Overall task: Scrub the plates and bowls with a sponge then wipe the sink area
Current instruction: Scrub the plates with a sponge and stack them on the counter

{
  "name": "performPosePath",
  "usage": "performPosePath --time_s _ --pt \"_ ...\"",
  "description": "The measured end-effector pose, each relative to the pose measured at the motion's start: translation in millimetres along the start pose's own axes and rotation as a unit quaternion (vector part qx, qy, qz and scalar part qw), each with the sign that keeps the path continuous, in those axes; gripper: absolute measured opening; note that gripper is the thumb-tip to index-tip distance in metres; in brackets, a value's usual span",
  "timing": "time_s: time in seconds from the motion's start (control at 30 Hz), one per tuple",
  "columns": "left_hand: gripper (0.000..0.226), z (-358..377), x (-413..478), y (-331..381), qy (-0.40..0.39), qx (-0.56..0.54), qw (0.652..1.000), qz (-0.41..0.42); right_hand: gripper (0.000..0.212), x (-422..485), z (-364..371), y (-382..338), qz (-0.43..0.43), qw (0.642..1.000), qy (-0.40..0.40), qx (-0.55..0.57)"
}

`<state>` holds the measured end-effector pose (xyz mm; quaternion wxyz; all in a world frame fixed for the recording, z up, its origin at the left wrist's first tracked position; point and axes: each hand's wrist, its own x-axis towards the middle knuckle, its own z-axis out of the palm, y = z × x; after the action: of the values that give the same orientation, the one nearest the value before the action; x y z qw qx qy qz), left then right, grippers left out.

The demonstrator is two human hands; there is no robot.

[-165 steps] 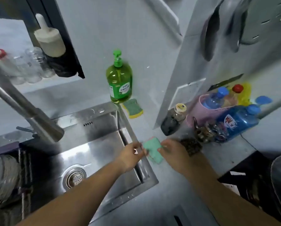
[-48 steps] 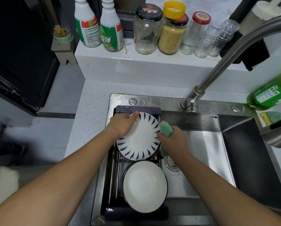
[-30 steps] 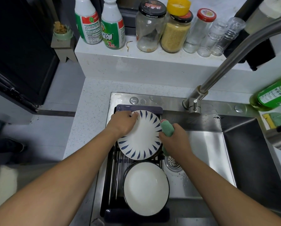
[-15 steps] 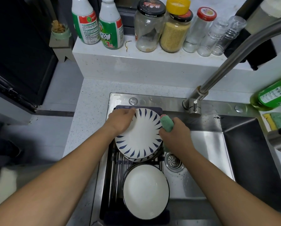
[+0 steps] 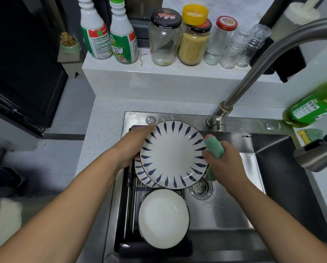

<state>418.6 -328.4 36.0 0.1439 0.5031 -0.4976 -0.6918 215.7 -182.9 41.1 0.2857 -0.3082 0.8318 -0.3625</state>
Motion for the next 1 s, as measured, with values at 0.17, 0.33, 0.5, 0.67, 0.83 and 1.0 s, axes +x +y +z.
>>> performPosePath --time_s 0.17,0.33,0.5,0.67,0.83,1.0 --pt "0.037 23.5 -26.8 9.6 -0.046 -0.038 0.998 0.004 0.019 -11.0 -35.3 2.7 0.010 0.999 0.035 0.040" --pt "0.031 64.6 -55.0 14.0 -0.012 -0.015 0.998 0.064 0.018 -24.8 -73.4 18.0 0.025 0.995 0.025 0.092" --pt "0.030 111.8 -87.2 14.8 0.040 0.065 0.989 0.123 0.008 -51.3 -112.1 54.1 0.012 0.996 -0.007 0.087" --pt "0.024 158.4 -113.3 13.3 0.100 0.138 0.967 0.187 0.014 -67.9 -153.6 98.9 -0.005 1.000 -0.017 0.021" --pt "0.020 194.7 -132.3 14.8 0.145 0.209 0.948 0.193 0.020 -66.1 -191.4 117.9 -0.052 0.998 -0.024 0.005" --pt "0.022 222.8 -157.5 26.6 0.192 0.273 0.918 0.214 0.016 -70.1 -212.6 115.7 -0.095 0.994 -0.041 0.038"
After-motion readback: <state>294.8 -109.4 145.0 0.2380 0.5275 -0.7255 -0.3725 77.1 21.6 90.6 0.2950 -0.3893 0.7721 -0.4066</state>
